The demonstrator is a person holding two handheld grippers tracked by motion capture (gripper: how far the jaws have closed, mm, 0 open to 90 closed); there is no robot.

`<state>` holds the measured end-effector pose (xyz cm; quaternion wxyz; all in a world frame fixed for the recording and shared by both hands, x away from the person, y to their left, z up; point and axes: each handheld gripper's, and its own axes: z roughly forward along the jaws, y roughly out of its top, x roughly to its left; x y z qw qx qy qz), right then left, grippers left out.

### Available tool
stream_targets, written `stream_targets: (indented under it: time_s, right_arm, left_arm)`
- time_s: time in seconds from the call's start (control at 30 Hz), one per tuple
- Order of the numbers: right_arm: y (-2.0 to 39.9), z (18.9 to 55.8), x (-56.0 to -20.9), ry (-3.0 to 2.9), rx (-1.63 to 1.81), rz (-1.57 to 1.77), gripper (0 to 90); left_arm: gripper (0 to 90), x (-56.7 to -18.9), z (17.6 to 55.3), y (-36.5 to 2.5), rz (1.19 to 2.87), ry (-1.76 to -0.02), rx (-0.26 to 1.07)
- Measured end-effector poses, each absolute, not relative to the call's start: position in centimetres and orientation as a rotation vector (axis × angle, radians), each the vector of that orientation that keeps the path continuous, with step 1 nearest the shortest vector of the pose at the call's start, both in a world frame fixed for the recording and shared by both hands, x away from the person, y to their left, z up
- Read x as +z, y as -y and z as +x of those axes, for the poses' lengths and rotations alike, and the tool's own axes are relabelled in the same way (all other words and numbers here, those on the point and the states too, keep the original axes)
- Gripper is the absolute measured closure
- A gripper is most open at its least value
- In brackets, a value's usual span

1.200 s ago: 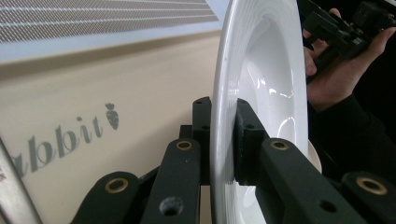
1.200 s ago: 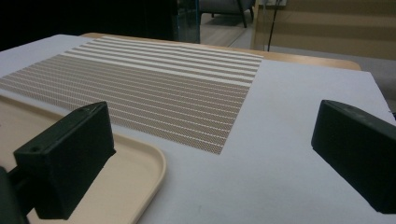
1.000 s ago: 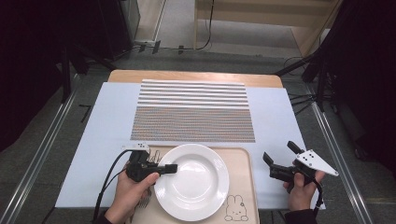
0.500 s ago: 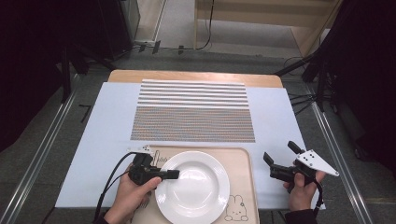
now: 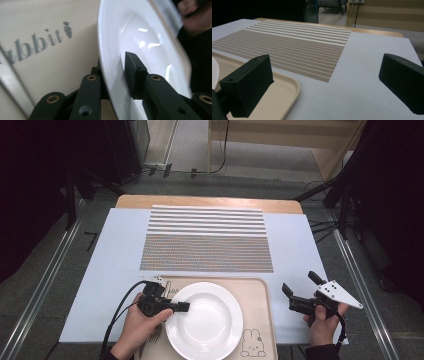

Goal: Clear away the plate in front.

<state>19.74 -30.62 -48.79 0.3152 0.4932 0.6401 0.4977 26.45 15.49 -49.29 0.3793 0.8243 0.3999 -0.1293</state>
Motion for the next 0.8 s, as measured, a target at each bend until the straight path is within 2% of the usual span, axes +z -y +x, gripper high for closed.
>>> stream_targets:
  time_s: [0.03,0.23,0.3,0.8]
  right_arm:
    - [30.62,19.76,-48.80,-1.689,1.310,1.296,0.0]
    - [30.57,19.77,-48.80,-1.691,1.307,1.297,0.0]
    - [30.59,19.77,-48.80,-1.691,1.307,1.297,0.0]
    - [30.51,19.79,-48.82,-1.693,1.306,1.300,0.0]
  left_arm:
    - [70.7,-49.27,26.32,-15.32,2.138,-1.018,-0.284]
    - [63.8,-49.34,26.38,-15.36,2.160,-1.029,-0.216]
    - [61.6,-49.26,26.38,-15.44,2.175,-1.050,-0.147]
    - [61.9,-49.26,27.07,-15.04,2.171,-1.033,-0.142]
